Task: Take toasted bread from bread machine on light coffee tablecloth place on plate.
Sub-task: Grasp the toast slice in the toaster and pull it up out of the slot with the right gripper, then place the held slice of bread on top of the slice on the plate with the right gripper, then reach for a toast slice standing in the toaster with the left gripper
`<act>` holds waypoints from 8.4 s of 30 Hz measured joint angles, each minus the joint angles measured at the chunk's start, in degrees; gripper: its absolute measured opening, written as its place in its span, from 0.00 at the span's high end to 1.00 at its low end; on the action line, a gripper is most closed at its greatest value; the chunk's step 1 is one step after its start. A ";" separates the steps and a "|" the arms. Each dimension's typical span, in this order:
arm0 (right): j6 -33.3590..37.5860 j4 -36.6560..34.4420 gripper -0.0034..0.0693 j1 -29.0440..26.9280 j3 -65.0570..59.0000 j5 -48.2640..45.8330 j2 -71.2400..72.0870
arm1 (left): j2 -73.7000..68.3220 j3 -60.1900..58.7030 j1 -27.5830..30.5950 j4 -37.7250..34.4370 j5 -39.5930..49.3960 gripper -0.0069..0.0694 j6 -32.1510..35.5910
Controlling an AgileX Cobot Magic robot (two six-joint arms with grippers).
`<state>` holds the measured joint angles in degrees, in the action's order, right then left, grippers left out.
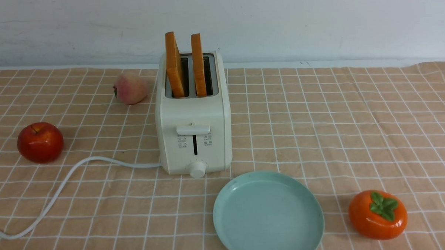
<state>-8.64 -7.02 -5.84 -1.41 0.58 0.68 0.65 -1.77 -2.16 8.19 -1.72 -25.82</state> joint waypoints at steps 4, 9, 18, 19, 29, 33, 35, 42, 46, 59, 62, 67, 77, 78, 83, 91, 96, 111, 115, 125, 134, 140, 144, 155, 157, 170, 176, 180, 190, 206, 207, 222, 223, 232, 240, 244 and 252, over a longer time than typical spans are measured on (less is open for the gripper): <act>-5.94 -2.88 0.62 0.00 0.00 0.13 0.00 | 0.00 0.00 0.00 -4.93 -6.44 0.60 -10.16; -8.89 -3.75 0.62 0.00 0.00 3.28 0.00 | 0.00 0.00 0.00 -7.84 -11.93 0.60 -19.69; -10.42 -4.31 0.62 0.00 7.30 3.97 -0.42 | -0.56 5.39 0.00 -8.19 -12.08 0.60 -25.15; -10.42 -4.31 0.62 0.00 10.37 3.56 -1.77 | -2.24 9.25 0.00 -8.19 -9.15 0.60 -24.51; -10.36 -3.10 0.62 0.00 39.94 -14.12 -24.31 | -26.10 40.41 0.00 -2.14 21.49 0.60 -9.74; -9.24 0.43 0.62 0.00 43.28 -22.35 -33.14 | -34.93 45.76 0.00 -1.12 32.86 0.60 -6.03; -8.42 2.15 0.62 0.00 43.28 -24.86 -37.95 | -40.56 46.25 0.00 -1.07 36.55 0.60 -4.95; -7.96 -3.10 0.62 3.36 42.93 -24.26 -46.39 | -49.19 46.25 0.00 -5.25 45.62 0.60 -4.62; -7.37 -7.47 0.62 7.60 43.61 -27.34 -53.66 | -50.92 46.25 -2.20 -8.54 48.07 0.60 -4.55; 18.36 -23.22 0.62 18.68 77.31 -50.33 -85.82 | -53.11 46.32 -11.74 -15.40 41.75 0.60 -4.50; 20.19 -25.14 0.62 21.18 88.84 -51.46 -92.54 | -53.90 46.32 -11.87 -16.72 42.06 0.60 -4.50; 17.25 -23.65 0.58 27.27 104.33 -54.28 -102.50 | -54.03 46.32 -11.87 -17.36 43.28 0.60 -4.50; 1.11 -1.09 0.36 39.41 130.30 -56.03 -119.62 | -54.03 46.32 -11.87 -17.49 45.74 0.60 -1.87; 0.37 -0.39 0.35 39.88 130.70 -55.44 -120.29 | -54.03 46.32 -11.87 -17.56 45.88 0.60 -1.87; -0.94 0.84 0.33 40.46 131.01 -51.46 -122.63 | -54.03 46.32 -11.87 -17.68 45.88 0.60 -1.75; -1.17 3.09 0.33 40.46 131.01 -46.01 -125.78 | -54.03 46.32 -11.87 -19.66 47.28 0.60 -1.75; -1.17 5.65 0.33 40.46 131.01 -44.40 -127.67 | -54.03 46.32 -11.87 -20.48 49.50 0.60 -1.75; -1.55 11.42 0.82 40.40 131.01 -45.40 -126.89 | -54.03 46.32 -11.87 -20.55 50.08 0.60 -1.75; -1.58 14.23 0.81 40.45 131.01 -45.80 -124.18 | -54.03 46.32 -11.87 -20.81 50.08 0.60 -1.75; 2.52 19.36 0.81 40.16 131.01 -57.88 -109.56 | -54.03 46.32 -11.87 -21.08 50.08 0.60 -1.75; 7.29 19.77 0.81 31.41 114.38 -64.53 -94.07 | -54.03 46.32 -11.87 -21.14 50.09 0.60 -1.75; 8.99 1.68 0.81 22.17 93.97 -64.51 -91.51 | -54.03 46.32 -11.87 -22.37 50.09 0.60 -1.75; 19.78 -15.73 0.81 20.64 82.03 -63.10 -92.89 | -54.03 46.32 -11.87 -23.74 50.09 0.60 -1.75; 51.57 -51.79 0.81 22.24 69.21 -55.23 -100.67 | -54.03 46.32 -11.87 -25.38 50.22 0.60 -1.75; 52.72 -52.35 0.81 22.24 69.13 -54.72 -102.42 | -54.03 46.32 -11.87 -25.38 50.61 0.60 -1.75; 52.68 -43.98 0.24 21.16 70.72 -53.46 -101.65 | -54.03 46.32 -11.87 -25.60 50.95 0.60 -1.75; 43.27 -31.15 0.02 16.84 80.80 -57.33 -96.86 | -54.03 46.32 -11.87 -26.67 49.96 0.60 -1.75; 41.61 -29.95 0.05 16.66 84.86 -59.76 -93.79 | -54.03 46.32 -11.87 -30.77 48.10 0.60 -0.23; 50.83 -43.18 0.40 16.66 86.97 -62.96 -88.56 | -54.03 46.56 -11.87 -39.27 41.76 0.60 17.32; 34.84 -23.39 0.54 21.20 86.97 -59.59 -82.17 | -60.61 66.73 -11.87 -14.21 53.24 0.60 8.19; 31.37 -19.75 0.50 23.08 86.97 -59.51 -81.71 | -62.26 68.15 -11.87 -11.73 53.50 0.60 6.39; 16.83 -6.38 0.29 31.72 86.97 -59.81 -81.64 | -79.52 85.00 -11.87 -0.15 52.61 0.35 -4.36; 16.78 -6.38 0.28 31.79 86.97 -59.88 -81.64 | -82.40 88.62 -11.87 -0.95 54.06 0.31 -4.36; 16.66 -6.20 0.28 31.79 86.97 -59.92 -81.64 | -98.72 103.22 -13.32 -11.74 56.18 0.28 0.17; 16.66 -6.20 0.28 31.79 86.97 -60.52 -81.64 | -110.16 113.22 -18.05 -6.87 55.43 0.28 -3.90; 16.66 -6.20 0.28 31.79 86.97 -61.26 -81.64 | -114.72 116.98 -18.35 -3.53 57.15 0.28 -7.56; 16.66 -6.16 0.29 31.79 86.97 -61.56 -81.64 | -117.80 117.86 -18.35 -3.46 57.45 0.50 -1.57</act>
<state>8.02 -13.17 25.94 85.56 -60.98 -80.97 -117.16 116.09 -20.50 4.73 55.74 -27.39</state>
